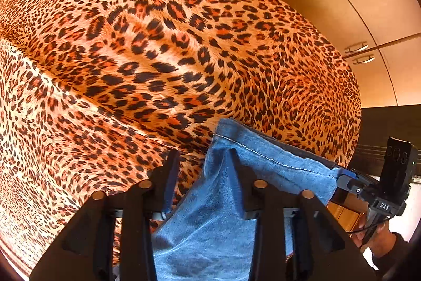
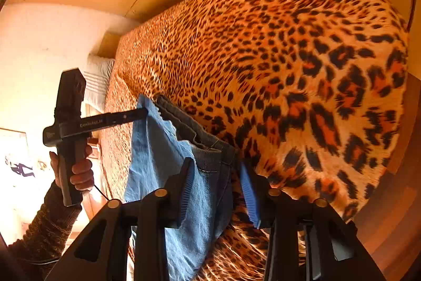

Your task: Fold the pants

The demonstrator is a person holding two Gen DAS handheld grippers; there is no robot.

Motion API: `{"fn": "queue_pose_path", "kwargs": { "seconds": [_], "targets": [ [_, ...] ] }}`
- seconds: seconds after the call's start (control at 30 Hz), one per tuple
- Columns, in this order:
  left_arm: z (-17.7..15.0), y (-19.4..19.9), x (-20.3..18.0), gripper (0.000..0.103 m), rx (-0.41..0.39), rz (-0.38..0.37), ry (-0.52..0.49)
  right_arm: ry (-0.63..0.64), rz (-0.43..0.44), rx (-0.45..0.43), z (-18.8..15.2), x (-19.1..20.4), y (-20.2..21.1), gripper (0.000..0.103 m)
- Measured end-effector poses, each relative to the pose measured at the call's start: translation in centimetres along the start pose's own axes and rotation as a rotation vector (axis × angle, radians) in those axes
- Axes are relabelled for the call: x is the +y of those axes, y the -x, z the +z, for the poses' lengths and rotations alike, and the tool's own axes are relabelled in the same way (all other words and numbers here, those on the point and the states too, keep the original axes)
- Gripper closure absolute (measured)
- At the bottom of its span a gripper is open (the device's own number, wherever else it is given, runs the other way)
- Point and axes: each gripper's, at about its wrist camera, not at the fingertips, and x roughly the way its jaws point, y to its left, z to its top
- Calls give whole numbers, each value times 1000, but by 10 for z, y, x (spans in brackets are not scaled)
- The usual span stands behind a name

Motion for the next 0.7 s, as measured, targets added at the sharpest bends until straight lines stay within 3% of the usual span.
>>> {"fn": "queue_pose_path", "kwargs": {
  "seconds": [0.07,0.27,0.4,0.5,0.57,0.67,0.7],
  "targets": [
    [4,6,7,45,-6,-15,30,-40,14,-26,-1,-9,7,53],
    [5,-14,30,44,104,-98,116,9,-3,20,-14,-3,-6,53],
    [3,-27,11,44,143,-4,41,34,33,103,-17,9,-14,52],
    [7,-32,-3,44,144,22,10,93,25,169,-26,24,-31,52],
    [11,-36,-11,44,142,40,9,56,73,172,-24,23,-36,52],
    [18,-45,-30,44,139,58,14,-24,198,127,-13,22,-26,80],
    [18,-45,-31,44,146,54,20,2,228,71,-10,27,-11,80]
  ]
}}
